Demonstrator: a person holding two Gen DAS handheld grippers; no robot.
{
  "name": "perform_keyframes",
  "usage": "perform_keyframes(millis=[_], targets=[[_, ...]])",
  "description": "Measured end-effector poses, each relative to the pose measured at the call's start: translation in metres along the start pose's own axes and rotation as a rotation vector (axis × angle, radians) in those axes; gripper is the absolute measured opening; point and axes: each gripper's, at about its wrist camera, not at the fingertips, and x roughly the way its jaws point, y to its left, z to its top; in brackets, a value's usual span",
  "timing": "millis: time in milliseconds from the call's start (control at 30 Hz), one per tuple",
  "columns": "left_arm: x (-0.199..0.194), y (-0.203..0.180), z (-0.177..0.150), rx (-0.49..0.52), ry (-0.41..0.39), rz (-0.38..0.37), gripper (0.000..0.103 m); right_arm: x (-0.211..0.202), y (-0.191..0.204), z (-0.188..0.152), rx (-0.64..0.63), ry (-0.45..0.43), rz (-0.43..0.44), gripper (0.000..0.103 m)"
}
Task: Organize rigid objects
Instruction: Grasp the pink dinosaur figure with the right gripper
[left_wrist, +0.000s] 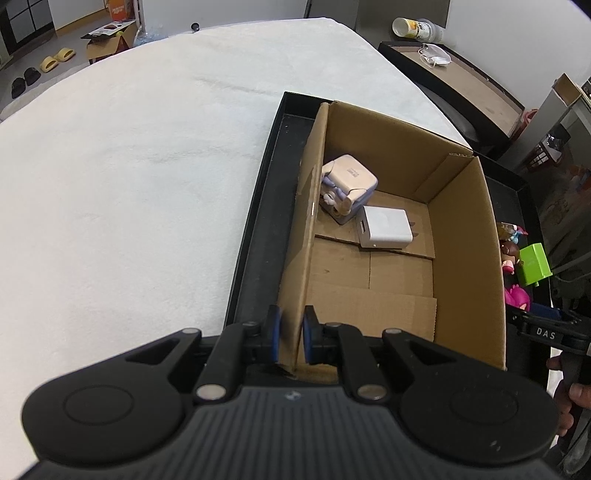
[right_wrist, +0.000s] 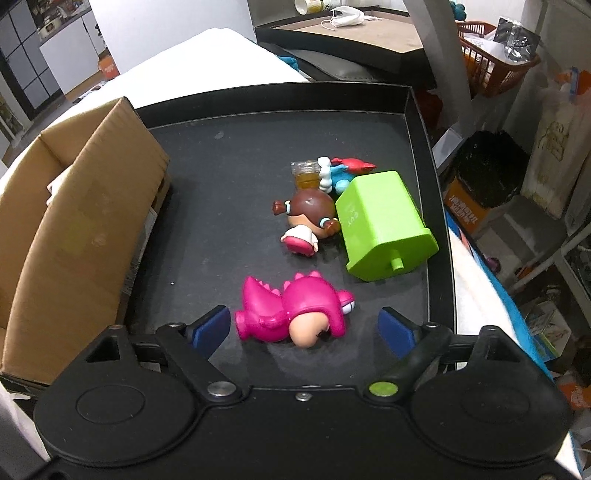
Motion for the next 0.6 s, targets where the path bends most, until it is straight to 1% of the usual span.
perform_keyframes(millis=[33,67,267,400,533,600], targets=[[0.000,0.000,0.000,0.000,-0.001,0.000,0.011,0.001,0.000,0.000,0.002,0.002,0.007,0.075],[0.001,0.001,0.000,-0.005,-0.001,-0.001,0.011,0.003,-0.001,-0.001,0.006,0.013,0.026,0.063],[0.002,0.001,-0.001,-0.002,-0.004,-0.003,0.011,-0.009,0.005,-0.004,-0.014,0.001,0.040,0.062],[0.002,0.003,0.000,-0.009,-0.004,-0.010,0.011,-0.023,0.003,-0.002,0.015,-0.005,0.053,0.062],[0.002,0.003,-0.001,-0.002,-0.008,-0.011,0.011,-0.033,0.008,0.000,-0.020,-0.019,0.023,0.062],[0.002,0.004,-0.001,-0.004,-0.009,-0.017,0.011,-0.037,0.009,0.001,-0.005,-0.019,0.027,0.062]])
